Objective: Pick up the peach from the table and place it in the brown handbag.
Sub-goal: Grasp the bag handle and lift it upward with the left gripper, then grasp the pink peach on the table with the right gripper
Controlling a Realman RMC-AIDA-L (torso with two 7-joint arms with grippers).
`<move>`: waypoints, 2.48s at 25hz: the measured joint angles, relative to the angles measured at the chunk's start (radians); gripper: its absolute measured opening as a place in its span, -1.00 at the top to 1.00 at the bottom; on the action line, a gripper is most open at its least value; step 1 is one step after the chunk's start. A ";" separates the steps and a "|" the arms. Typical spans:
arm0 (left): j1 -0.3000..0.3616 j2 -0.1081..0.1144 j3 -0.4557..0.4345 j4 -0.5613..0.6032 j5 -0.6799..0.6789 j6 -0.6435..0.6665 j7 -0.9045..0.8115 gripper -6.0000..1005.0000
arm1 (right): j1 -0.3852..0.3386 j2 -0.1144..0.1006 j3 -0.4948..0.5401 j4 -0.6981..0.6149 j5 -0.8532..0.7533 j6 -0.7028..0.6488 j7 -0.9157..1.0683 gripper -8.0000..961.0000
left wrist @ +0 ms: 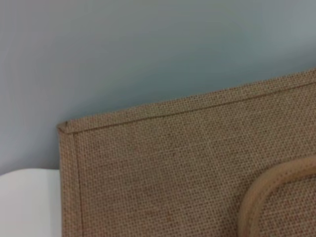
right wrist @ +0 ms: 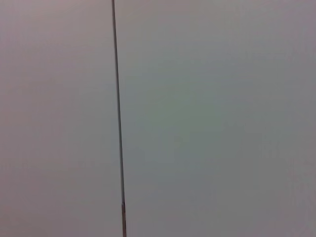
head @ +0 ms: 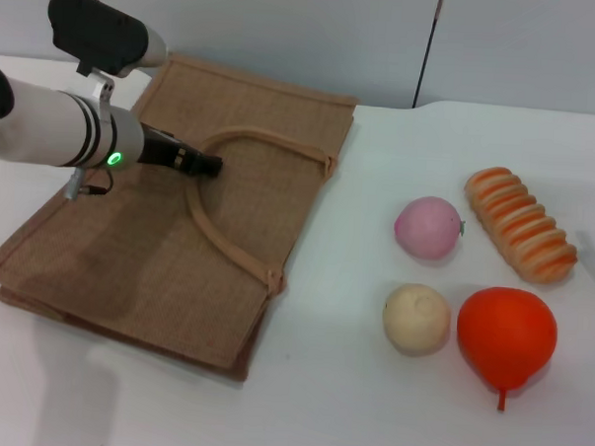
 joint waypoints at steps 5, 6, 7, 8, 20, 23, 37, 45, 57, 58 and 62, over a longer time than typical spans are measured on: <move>-0.010 -0.001 0.002 -0.016 -0.001 0.014 0.012 -0.71 | 0.001 0.000 0.000 0.000 0.000 0.000 0.000 -0.80; -0.012 -0.002 0.002 -0.021 -0.001 0.014 0.012 -0.71 | 0.001 0.000 0.000 0.000 0.000 0.000 0.000 -0.80; -0.015 -0.002 0.002 -0.024 -0.001 0.015 0.012 -0.71 | 0.001 0.000 0.000 0.000 0.000 0.000 0.000 -0.80; -0.017 -0.002 0.004 -0.028 -0.001 0.015 0.013 -0.71 | 0.001 0.000 0.000 0.000 0.000 0.000 0.000 -0.80; -0.030 -0.001 0.014 -0.054 -0.001 0.007 0.012 -0.09 | 0.000 0.000 0.000 0.000 0.000 0.000 0.000 -0.80; -0.031 -0.001 0.014 -0.054 -0.006 0.004 0.010 0.10 | -0.001 0.000 -0.001 0.000 0.000 0.000 0.000 -0.80; -0.014 -0.001 0.014 -0.034 -0.095 -0.019 0.024 0.69 | -0.004 0.000 -0.002 0.000 0.000 0.000 0.000 -0.79; 0.053 0.002 0.011 0.040 -0.249 -0.023 0.093 0.74 | 0.006 -0.003 -0.037 -0.004 -0.024 0.000 0.048 -0.79; 0.200 0.017 -0.016 0.077 -0.905 -0.245 0.594 0.75 | 0.208 -0.010 -0.309 -0.142 -0.261 -0.003 0.206 -0.78; 0.203 0.017 -0.026 0.075 -0.919 -0.263 0.609 0.75 | 0.215 -0.009 -0.319 -0.144 -0.276 -0.008 0.209 -0.78; 0.218 0.020 -0.141 0.026 -0.993 -0.456 0.726 0.75 | 0.244 -0.009 -0.353 -0.137 -0.326 -0.071 0.236 -0.78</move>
